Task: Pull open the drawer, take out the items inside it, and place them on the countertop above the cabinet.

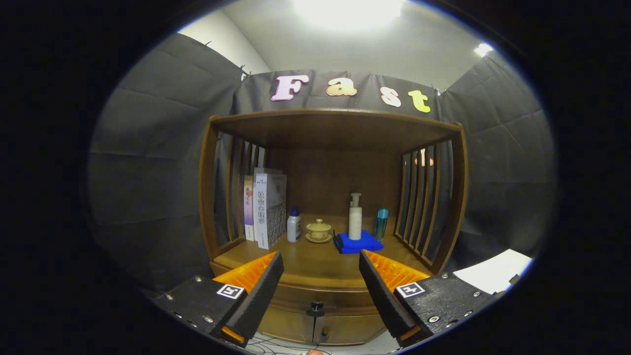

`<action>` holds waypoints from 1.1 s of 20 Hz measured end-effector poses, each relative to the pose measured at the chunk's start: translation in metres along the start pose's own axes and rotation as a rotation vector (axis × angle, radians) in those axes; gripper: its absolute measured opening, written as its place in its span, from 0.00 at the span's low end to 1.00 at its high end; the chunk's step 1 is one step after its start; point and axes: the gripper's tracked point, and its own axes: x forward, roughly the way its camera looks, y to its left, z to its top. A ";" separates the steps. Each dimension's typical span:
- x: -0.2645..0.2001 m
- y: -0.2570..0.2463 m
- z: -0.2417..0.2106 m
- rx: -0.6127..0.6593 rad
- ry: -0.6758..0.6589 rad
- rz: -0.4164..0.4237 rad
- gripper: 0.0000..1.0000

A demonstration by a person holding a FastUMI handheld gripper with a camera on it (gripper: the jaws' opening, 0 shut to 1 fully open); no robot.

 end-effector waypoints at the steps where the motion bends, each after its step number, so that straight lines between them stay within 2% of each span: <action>1: 0.004 -0.003 -0.010 -0.014 0.011 -0.009 0.96; 6: 0.024 -0.024 -0.047 -0.162 0.029 -0.119 0.96; 9: 0.033 -0.021 -0.068 -0.227 0.028 -0.141 0.95; 12: 0.040 -0.009 -0.095 -0.210 0.046 -0.114 0.95; 16: 0.044 0.003 -0.125 -0.134 0.003 -0.074 0.95; 22: 0.056 0.022 -0.184 -0.100 0.104 -0.020 0.95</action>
